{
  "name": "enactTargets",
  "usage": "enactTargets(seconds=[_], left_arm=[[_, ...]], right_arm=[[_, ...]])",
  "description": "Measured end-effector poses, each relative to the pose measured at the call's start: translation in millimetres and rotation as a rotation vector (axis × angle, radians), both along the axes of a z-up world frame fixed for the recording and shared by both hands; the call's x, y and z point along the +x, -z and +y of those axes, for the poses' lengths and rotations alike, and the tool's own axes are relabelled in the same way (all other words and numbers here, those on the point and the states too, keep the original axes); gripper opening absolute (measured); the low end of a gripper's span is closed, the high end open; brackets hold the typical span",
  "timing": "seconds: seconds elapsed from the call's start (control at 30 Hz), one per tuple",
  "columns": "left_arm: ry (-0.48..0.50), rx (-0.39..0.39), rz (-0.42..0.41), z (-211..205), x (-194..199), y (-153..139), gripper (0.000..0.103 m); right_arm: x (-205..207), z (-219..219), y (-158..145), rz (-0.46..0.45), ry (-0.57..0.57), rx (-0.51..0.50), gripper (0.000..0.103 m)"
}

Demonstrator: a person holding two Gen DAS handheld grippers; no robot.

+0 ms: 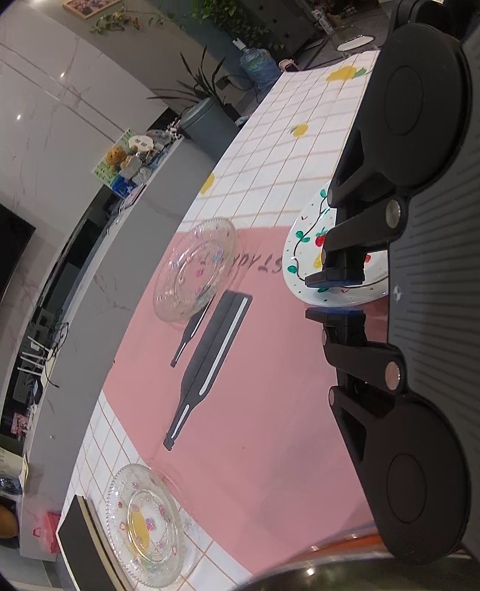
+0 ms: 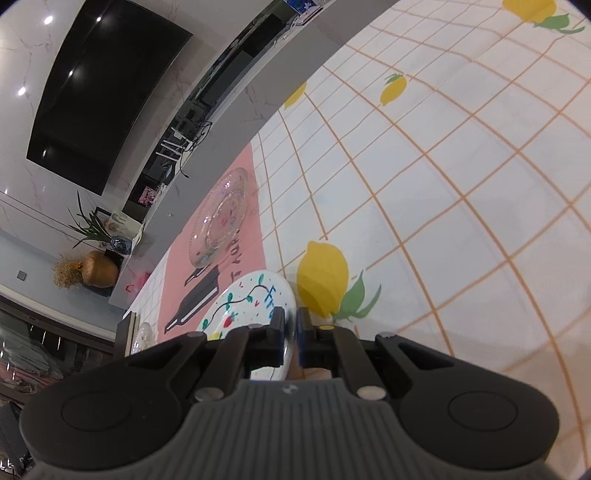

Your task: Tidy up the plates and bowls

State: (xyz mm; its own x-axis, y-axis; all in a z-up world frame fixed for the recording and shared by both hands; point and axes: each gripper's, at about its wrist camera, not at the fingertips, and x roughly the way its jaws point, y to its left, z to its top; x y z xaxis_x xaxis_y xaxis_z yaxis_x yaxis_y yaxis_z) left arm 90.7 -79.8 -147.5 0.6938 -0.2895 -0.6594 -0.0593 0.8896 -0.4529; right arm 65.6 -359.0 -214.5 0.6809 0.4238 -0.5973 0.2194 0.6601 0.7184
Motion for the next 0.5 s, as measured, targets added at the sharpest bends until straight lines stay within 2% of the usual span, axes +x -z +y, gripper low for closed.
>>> enactTargets(seconds=[0.23,0.5], left_arm=[[0.040,-0.007,-0.009,-3.7,-29.4,-12.8,0.011],[0.064,-0.013,-0.002,-0.4,-59.5,-20.4,0.011]], right_arm=[[-28.3,-6.2,-16.3,-0.021,0.001,-0.015,0.004],[-62.5,-5.6,-21.6,-0.017,-0.011,-0.019,0.004]])
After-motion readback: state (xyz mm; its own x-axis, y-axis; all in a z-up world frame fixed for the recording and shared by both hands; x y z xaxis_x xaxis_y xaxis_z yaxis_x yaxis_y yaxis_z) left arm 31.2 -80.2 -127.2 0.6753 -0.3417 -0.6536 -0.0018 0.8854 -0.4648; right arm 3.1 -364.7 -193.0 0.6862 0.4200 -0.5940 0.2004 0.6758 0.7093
